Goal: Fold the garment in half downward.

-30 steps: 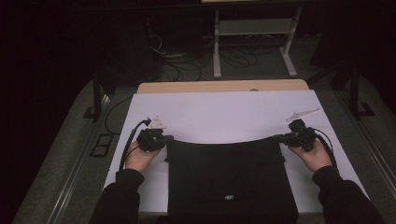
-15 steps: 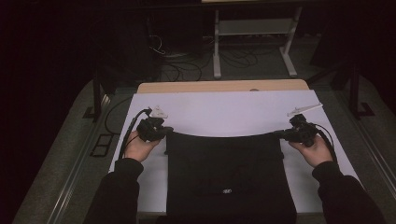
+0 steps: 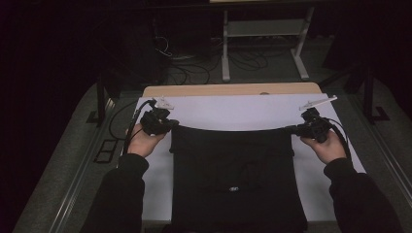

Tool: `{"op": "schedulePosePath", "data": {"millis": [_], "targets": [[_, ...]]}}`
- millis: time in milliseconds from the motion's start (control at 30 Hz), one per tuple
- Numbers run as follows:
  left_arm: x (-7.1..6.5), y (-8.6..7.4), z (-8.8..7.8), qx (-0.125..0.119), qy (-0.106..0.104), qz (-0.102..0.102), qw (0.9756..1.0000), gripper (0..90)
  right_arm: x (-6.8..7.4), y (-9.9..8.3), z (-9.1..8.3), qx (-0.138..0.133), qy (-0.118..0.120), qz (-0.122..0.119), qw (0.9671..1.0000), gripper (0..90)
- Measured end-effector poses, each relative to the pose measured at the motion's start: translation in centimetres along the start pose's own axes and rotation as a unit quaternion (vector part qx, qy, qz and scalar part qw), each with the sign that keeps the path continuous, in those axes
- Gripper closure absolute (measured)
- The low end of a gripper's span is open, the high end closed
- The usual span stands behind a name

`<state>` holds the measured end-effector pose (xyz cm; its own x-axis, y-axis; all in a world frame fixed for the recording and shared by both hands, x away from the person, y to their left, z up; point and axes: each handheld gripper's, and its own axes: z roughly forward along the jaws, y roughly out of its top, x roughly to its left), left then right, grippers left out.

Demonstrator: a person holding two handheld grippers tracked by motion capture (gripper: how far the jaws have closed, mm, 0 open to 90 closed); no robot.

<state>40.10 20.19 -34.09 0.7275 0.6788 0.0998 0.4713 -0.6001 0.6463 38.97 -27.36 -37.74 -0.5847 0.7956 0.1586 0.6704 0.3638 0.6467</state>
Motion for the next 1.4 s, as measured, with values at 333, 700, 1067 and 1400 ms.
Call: {"op": "schedulePosePath", "data": {"millis": [333,700,1067,1400], "targets": [[1.8,1.1,1.4,0.009,0.0,-0.025,0.9996,88.8,-0.7,1.5,0.3,-0.001,-0.012,0.009,0.9999,86.7],[3.9,3.5,1.2,-0.003,0.012,-0.028,0.9995,88.7,-2.1,3.9,0.6,-0.007,-0.023,0.021,0.9995,86.6],[5.0,4.4,0.6,-0.015,0.027,-0.043,0.9986,88.7,-3.3,6.6,0.2,-0.033,-0.023,0.022,0.9989,86.5],[5.5,5.9,0.2,-0.024,0.039,-0.037,0.9983,88.7,-3.5,8.3,-0.1,-0.036,-0.04,0.012,0.9985,86.4]]}}
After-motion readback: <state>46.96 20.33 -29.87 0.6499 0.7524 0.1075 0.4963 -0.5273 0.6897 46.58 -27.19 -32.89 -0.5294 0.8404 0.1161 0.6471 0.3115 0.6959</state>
